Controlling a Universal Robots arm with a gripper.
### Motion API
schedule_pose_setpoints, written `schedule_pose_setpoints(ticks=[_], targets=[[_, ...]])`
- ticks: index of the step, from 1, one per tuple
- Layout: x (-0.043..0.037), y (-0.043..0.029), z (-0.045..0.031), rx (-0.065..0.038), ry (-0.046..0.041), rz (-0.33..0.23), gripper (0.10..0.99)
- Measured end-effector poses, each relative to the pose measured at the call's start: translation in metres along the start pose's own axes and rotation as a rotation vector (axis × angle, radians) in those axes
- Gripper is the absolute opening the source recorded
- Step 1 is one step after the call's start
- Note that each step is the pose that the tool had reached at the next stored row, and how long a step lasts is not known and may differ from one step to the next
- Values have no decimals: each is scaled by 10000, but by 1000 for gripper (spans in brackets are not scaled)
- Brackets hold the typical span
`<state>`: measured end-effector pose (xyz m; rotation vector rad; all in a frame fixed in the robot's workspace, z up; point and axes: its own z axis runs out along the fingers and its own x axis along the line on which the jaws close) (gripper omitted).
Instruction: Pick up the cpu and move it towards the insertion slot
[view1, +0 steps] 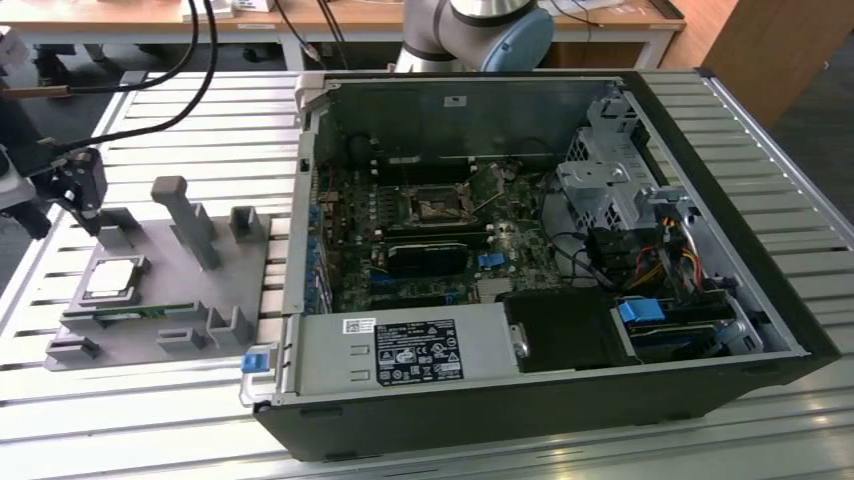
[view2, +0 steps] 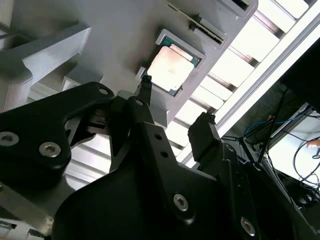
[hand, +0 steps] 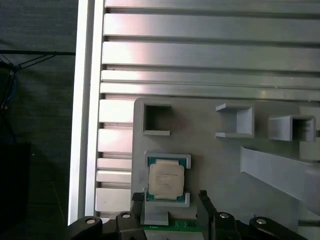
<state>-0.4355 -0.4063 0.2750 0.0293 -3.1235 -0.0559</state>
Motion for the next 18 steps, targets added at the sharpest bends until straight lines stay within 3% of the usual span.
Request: schedule_pose_setpoints(ticks=[2,4,5,18], targets=[[0,-2,28,0,0,0,631],[-1,-4,54,0,0,0,631],[-1,-5,69,0,0,0,694],[-2,-26,243,0,1,0,694]])
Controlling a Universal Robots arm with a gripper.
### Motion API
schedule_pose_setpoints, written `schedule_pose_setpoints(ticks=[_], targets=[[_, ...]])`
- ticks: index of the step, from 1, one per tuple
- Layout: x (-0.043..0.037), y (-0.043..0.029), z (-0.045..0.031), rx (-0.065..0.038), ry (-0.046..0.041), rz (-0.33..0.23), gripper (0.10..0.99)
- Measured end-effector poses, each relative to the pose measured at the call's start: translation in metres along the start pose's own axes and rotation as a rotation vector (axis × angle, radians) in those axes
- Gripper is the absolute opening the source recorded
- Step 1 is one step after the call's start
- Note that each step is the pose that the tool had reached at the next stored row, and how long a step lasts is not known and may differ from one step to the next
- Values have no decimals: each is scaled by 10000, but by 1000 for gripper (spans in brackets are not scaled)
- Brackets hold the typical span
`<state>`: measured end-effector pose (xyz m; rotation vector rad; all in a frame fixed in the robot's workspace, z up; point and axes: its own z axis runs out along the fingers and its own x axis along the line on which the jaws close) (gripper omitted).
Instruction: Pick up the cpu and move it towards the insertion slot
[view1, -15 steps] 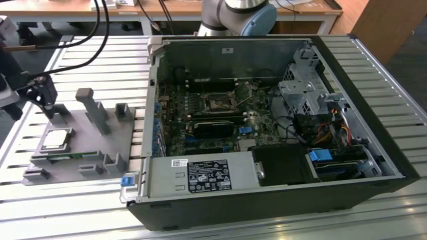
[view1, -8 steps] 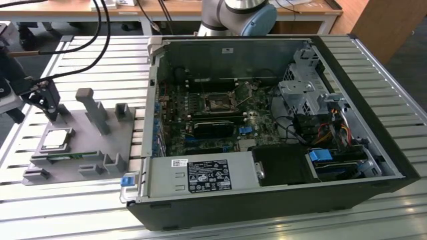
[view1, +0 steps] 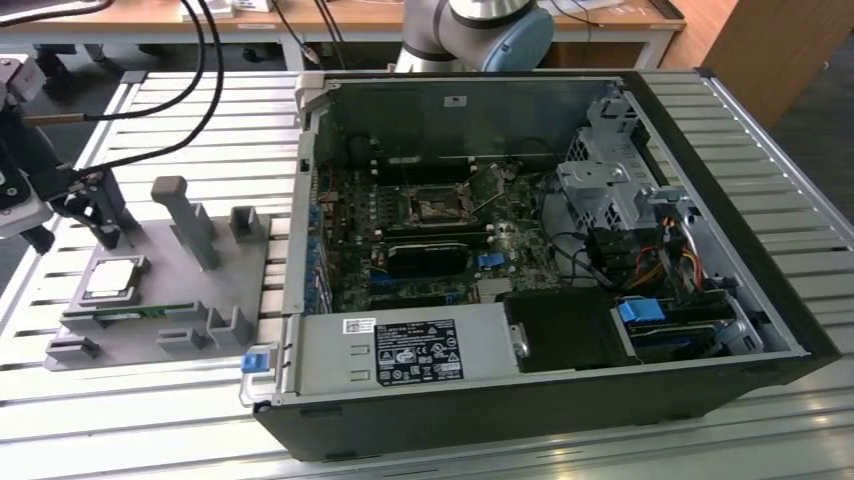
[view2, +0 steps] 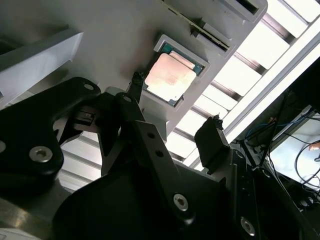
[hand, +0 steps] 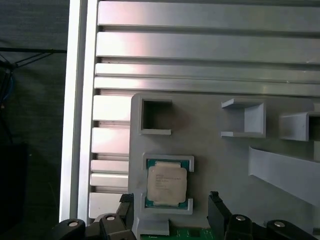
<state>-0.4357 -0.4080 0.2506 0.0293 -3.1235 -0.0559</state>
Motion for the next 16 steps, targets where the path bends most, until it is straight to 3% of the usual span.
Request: schedule_pose_setpoints(ticks=[16], targets=[[-2,-16,173,0,0,0,694]])
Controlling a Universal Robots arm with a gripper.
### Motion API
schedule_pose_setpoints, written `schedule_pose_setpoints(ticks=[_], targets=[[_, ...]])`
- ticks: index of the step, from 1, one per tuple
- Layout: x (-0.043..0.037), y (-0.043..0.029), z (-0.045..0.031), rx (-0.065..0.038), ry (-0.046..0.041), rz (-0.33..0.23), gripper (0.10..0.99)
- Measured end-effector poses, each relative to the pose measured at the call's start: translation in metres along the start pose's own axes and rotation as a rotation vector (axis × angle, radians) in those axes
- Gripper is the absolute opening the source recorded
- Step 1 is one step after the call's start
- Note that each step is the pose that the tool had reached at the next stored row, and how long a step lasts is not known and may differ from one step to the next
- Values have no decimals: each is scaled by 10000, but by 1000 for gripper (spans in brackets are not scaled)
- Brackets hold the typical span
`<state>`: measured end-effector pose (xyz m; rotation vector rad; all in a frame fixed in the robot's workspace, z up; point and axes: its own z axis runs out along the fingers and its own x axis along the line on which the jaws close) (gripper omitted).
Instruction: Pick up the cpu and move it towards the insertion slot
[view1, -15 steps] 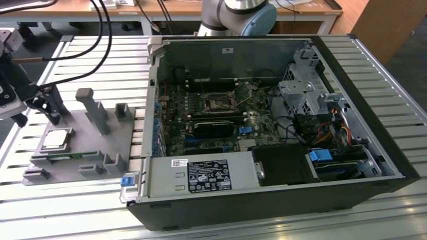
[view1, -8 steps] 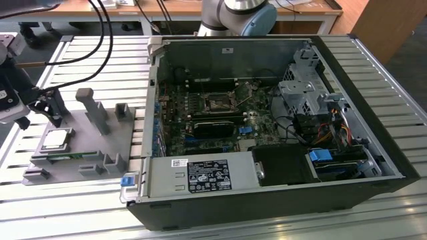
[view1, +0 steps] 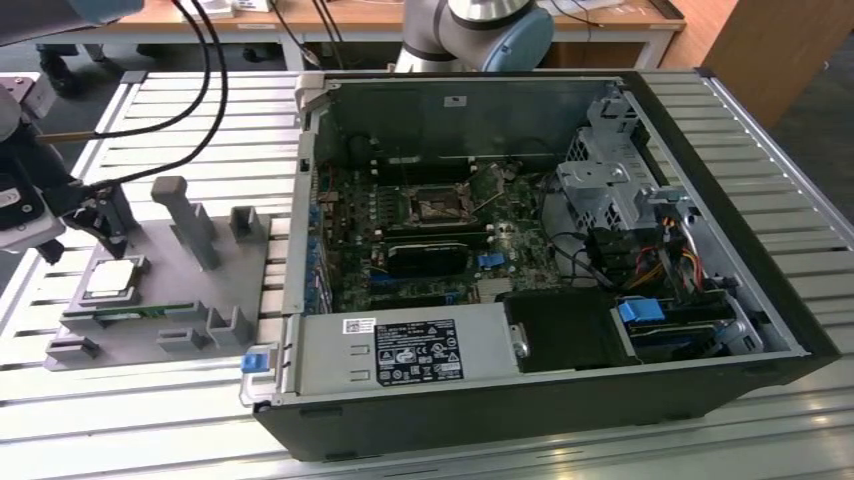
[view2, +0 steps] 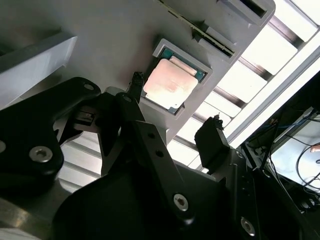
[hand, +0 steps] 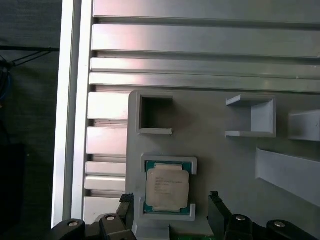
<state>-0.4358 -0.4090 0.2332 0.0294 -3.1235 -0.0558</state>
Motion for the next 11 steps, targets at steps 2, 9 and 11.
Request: schedule_pose_setpoints(ticks=[2,9,11], targets=[[0,-2,28,0,1,0,694],[-2,-11,124,0,0,0,694],[-2,-13,148,0,0,0,694]])
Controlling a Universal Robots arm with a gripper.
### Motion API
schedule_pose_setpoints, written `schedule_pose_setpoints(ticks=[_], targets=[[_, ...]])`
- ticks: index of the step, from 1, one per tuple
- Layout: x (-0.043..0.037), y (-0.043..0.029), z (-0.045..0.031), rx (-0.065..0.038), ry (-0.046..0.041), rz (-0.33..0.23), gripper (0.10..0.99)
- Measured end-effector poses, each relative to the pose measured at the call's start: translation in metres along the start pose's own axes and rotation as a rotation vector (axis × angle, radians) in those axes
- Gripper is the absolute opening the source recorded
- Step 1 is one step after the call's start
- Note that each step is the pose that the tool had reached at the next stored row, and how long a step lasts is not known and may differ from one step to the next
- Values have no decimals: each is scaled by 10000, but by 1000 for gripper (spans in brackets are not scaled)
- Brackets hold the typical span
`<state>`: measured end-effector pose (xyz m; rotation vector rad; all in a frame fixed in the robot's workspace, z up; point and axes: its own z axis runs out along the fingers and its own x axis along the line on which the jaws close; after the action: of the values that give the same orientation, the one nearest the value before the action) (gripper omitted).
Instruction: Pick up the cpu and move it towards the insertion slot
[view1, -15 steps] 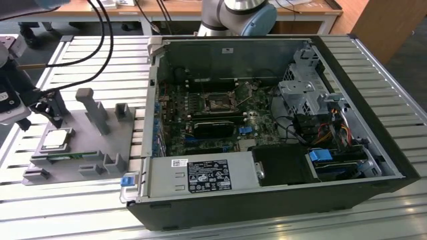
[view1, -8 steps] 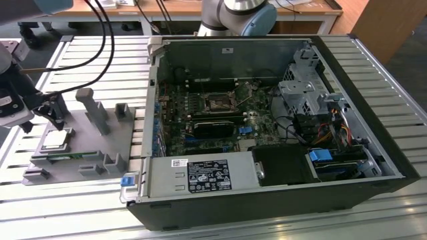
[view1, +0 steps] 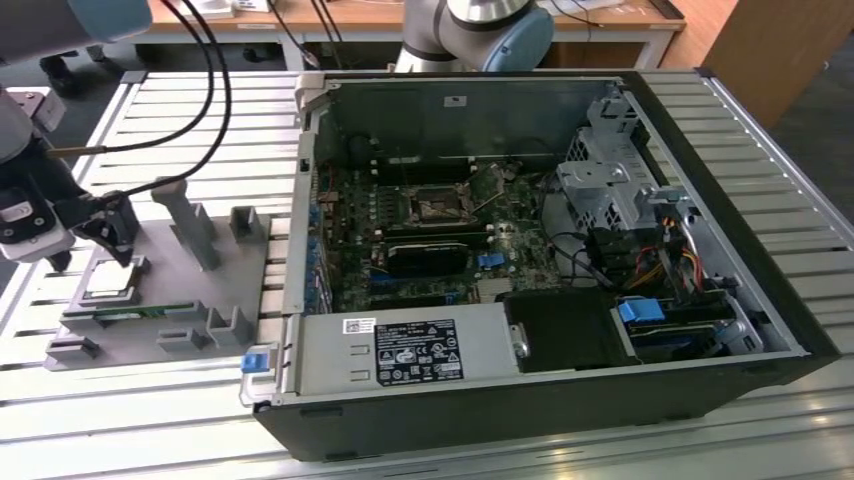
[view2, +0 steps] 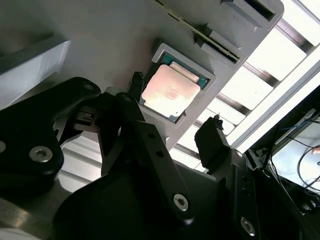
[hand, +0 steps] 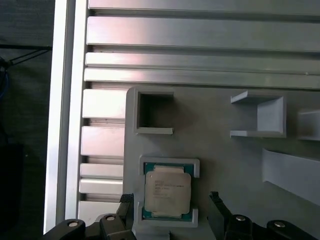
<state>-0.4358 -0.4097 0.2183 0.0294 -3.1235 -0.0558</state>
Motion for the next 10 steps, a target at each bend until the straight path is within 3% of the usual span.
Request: schedule_pose_setpoints(ticks=[10], targets=[[-2,-6,114,0,0,0,694]])
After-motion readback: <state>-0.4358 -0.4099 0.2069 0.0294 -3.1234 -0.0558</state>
